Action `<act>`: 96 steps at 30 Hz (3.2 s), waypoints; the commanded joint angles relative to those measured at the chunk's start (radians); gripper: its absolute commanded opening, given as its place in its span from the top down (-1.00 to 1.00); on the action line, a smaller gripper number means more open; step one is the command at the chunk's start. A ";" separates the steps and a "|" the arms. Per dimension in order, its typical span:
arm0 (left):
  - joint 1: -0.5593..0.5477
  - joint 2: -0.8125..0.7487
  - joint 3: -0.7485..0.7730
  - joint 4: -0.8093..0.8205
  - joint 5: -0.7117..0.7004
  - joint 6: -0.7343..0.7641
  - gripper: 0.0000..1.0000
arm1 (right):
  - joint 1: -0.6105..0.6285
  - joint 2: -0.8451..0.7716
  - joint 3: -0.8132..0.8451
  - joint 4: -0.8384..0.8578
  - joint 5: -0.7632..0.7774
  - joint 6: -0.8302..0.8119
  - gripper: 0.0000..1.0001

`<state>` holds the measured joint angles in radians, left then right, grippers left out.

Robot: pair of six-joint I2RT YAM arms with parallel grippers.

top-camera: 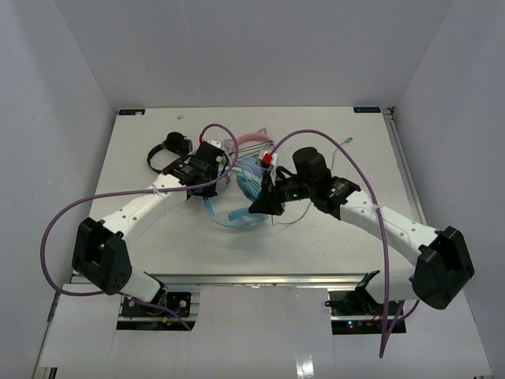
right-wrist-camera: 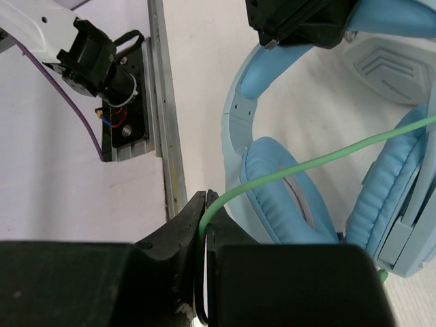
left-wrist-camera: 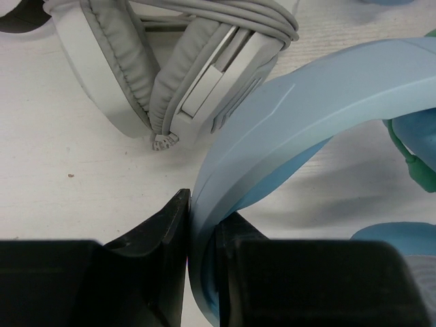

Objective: Wrap the headphones

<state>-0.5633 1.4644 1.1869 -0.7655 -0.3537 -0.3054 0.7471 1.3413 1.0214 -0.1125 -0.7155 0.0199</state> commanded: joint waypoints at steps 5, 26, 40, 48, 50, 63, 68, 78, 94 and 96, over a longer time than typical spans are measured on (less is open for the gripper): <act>0.062 -0.075 0.076 0.034 -0.013 -0.056 1.00 | 0.034 -0.060 -0.086 0.233 -0.107 0.100 0.85; 0.069 -0.199 0.057 0.063 0.118 -0.246 1.00 | 0.134 -0.009 -0.191 0.433 0.115 0.172 0.66; 0.071 -0.287 0.107 0.039 0.158 -0.356 1.00 | 0.210 -0.068 -0.275 0.440 0.405 0.120 0.64; 0.071 -0.342 0.126 0.019 0.183 -0.404 1.00 | 0.249 -0.070 -0.326 0.531 0.497 0.100 0.62; 0.071 -0.357 0.133 0.014 0.179 -0.408 1.00 | 0.258 -0.070 -0.353 0.569 0.529 0.093 0.62; 0.070 -0.411 0.140 -0.004 0.164 -0.449 1.00 | 0.282 -0.100 -0.510 0.831 0.576 0.076 0.48; 0.071 -0.429 0.138 0.002 0.198 -0.468 1.00 | 0.281 -0.065 -0.522 0.879 0.576 0.058 0.44; 0.071 -0.456 0.142 0.000 0.263 -0.473 1.00 | 0.280 0.051 -0.576 1.070 0.538 0.038 0.31; 0.071 -0.492 0.187 -0.036 0.272 -0.471 1.00 | 0.237 0.359 -0.621 1.375 0.510 0.070 0.36; 0.071 -0.497 0.189 -0.040 0.274 -0.471 1.00 | 0.228 0.401 -0.621 1.413 0.500 0.078 0.50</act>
<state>-0.4946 1.0158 1.3176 -0.8619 -0.1112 -0.7409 0.9928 1.6746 0.3923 1.1206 -0.1960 0.0832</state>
